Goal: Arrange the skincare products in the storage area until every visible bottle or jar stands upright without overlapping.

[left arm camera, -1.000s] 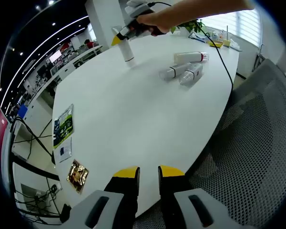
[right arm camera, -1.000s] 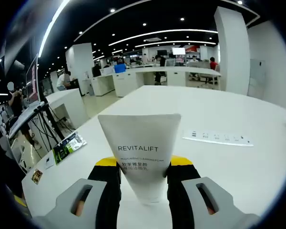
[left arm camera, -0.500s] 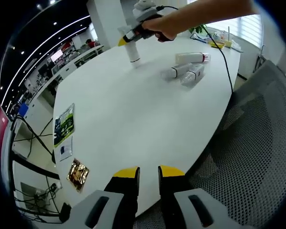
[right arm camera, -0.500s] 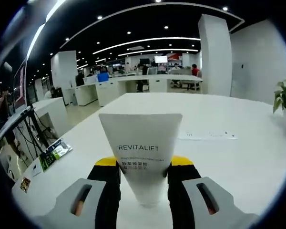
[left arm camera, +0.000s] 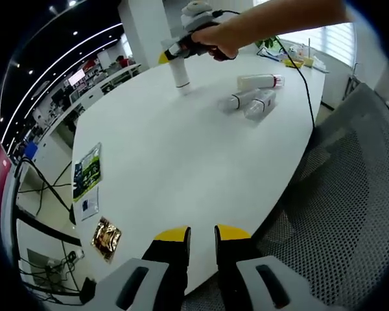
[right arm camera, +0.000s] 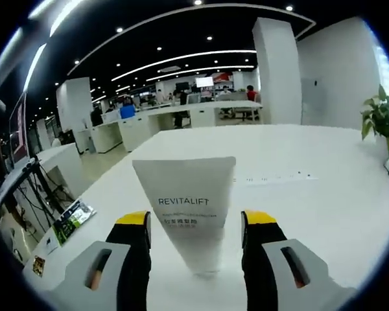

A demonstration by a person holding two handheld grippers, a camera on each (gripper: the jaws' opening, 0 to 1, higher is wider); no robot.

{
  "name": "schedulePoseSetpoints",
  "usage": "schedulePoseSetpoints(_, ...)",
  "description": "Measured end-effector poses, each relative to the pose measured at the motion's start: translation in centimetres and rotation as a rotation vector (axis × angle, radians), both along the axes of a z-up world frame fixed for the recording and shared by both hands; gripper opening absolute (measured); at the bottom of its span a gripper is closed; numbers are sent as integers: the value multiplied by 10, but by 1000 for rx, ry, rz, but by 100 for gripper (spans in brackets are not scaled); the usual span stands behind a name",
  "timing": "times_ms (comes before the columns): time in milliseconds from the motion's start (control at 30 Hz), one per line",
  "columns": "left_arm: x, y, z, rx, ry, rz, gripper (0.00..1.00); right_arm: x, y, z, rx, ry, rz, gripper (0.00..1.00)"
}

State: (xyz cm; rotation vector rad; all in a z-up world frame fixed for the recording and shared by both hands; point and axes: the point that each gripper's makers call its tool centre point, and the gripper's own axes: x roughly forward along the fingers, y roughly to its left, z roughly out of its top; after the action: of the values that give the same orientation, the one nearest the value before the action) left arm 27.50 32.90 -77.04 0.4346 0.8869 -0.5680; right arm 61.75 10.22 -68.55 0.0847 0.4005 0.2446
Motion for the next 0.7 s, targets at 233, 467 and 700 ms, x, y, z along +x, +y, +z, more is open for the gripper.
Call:
schedulePoseSetpoints(233, 1, 0, 2, 1, -17, -12, 16, -47, -26, 10, -55, 50, 164, 65)
schedulePoseSetpoints(467, 0, -1, 2, 9, -11, -22, 16, -92, -96, 6, -255, 49, 369, 65)
schedulePoseSetpoints(700, -3, -3, 2, 14, -8, -45, 16, -149, -176, -45, -242, 265, 302, 71)
